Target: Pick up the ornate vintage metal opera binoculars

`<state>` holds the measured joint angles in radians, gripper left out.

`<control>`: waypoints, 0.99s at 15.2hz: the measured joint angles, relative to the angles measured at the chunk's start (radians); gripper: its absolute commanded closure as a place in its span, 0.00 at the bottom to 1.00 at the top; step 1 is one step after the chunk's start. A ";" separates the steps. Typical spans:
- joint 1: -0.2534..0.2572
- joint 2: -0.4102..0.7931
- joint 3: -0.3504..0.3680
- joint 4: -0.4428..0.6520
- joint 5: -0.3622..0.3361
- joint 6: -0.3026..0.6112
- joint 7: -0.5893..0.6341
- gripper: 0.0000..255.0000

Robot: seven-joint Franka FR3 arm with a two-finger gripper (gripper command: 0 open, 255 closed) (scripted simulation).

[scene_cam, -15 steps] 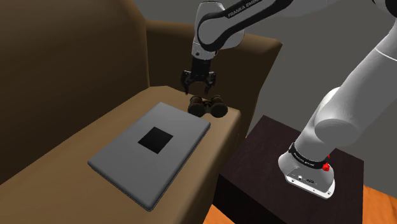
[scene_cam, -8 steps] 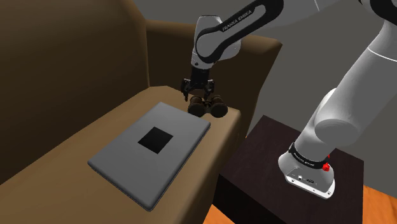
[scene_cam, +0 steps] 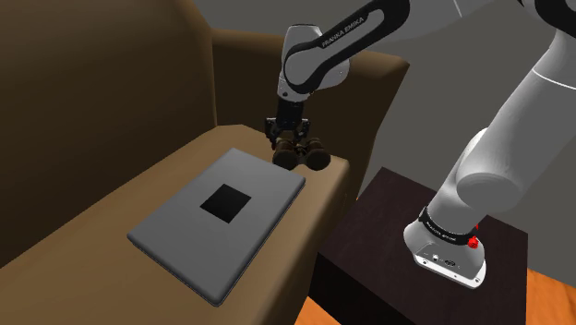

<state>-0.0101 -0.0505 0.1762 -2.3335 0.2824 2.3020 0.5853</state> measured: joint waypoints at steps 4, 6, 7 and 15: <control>-0.001 -0.004 -0.001 0.003 -0.001 -0.008 0.000 1.00; -0.002 -0.015 -0.002 0.016 -0.004 -0.032 0.006 1.00; -0.002 -0.022 -0.002 0.019 -0.005 -0.043 0.008 1.00; -0.006 -0.079 -0.007 0.070 -0.015 -0.148 0.028 1.00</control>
<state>-0.0161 -0.1290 0.1692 -2.2639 0.2675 2.1535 0.6129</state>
